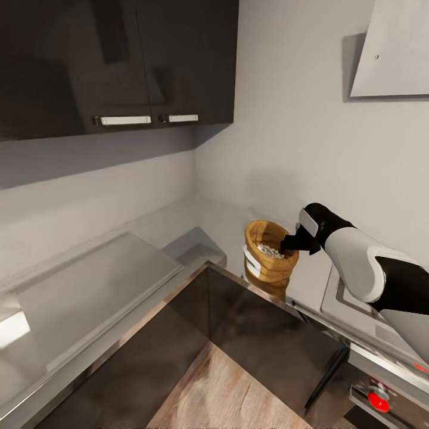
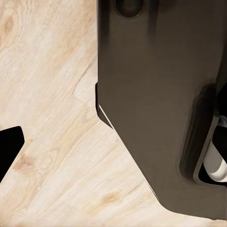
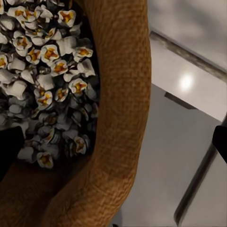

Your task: In the kitchen, take the popcorn bag from the countertop, put it into the microwave, and heat it until the popcorn is cooked so the cooked popcorn ends up inside the bag.

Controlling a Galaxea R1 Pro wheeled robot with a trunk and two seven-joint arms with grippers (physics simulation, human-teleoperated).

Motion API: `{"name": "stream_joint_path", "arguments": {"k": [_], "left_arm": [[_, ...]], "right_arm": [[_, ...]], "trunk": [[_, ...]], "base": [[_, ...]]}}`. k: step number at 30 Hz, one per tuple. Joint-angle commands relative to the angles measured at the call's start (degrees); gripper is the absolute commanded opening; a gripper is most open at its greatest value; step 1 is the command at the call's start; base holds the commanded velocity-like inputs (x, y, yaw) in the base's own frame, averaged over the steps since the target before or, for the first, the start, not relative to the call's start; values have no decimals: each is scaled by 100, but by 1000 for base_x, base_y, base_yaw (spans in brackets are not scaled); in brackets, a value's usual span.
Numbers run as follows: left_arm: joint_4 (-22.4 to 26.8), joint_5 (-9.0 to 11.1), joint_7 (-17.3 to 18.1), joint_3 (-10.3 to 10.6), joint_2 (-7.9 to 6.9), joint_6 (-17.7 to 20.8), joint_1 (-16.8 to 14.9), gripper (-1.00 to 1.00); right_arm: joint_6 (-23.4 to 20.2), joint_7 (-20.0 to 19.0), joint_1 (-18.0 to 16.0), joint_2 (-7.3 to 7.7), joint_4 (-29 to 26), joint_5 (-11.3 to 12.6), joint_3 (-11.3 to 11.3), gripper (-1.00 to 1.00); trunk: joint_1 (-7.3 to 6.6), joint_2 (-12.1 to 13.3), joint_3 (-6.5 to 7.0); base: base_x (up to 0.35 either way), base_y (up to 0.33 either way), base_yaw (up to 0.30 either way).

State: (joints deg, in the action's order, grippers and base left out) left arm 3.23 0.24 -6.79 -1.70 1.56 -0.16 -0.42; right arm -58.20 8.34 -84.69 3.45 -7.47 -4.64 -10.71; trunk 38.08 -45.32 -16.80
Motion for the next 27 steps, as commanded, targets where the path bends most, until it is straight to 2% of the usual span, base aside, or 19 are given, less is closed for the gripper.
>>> {"name": "stream_joint_path", "arguments": {"k": [1,22,23,27], "left_arm": [[2,3,-15,-15,2,-2,-2,100],[2,3,-15,-15,2,-2,-2,100],[2,3,-15,-15,2,-2,-2,100],[2,3,-15,-15,2,-3,-2,100]], "right_arm": [[-22,4,-4,-2,0,-46,-48,100],[-25,2,-4,-2,17,-46,-46,100],[-24,6,-4,-2,17,-46,-46,-100],[-24,5,-4,-2,19,-46,-46,-100]], "trunk": [[1,-6,-17],[1,-6,-183],[1,-6,-184],[1,-6,-184]], "base": [[0,0,0],[0,0,0],[0,0,0],[0,0,0]]}}
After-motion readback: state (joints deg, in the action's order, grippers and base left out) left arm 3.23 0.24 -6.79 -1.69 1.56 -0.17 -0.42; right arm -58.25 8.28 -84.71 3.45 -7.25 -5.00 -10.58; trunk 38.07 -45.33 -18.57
